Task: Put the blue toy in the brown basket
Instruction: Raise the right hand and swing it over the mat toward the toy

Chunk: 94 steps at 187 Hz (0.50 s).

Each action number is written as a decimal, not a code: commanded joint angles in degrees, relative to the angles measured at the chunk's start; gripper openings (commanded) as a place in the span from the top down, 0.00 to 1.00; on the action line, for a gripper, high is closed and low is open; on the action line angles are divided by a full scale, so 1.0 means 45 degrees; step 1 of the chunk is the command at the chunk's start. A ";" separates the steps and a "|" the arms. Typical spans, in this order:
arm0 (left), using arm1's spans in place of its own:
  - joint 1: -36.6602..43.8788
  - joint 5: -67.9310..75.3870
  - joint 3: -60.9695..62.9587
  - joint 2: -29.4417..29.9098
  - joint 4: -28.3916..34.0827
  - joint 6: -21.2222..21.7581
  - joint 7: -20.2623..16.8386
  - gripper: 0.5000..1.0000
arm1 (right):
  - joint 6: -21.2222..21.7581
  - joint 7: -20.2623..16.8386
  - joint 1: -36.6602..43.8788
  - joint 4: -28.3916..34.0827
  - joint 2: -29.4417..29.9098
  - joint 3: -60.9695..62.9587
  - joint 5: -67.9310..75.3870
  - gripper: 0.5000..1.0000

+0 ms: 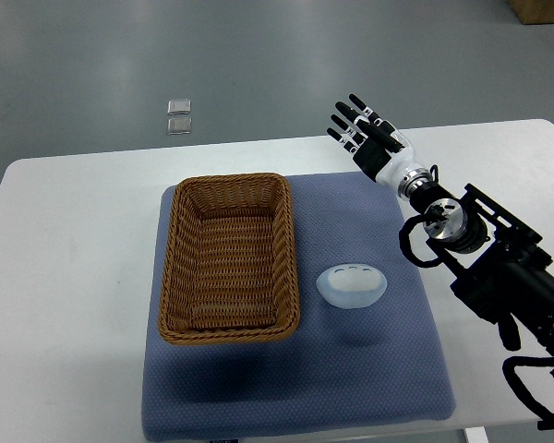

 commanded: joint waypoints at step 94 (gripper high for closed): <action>-0.0018 0.0018 0.0020 0.0000 -0.0098 -0.0079 0.0000 0.00 | 0.0179 -0.1230 0.1930 0.1640 -0.3051 -0.4706 -0.1992 0.18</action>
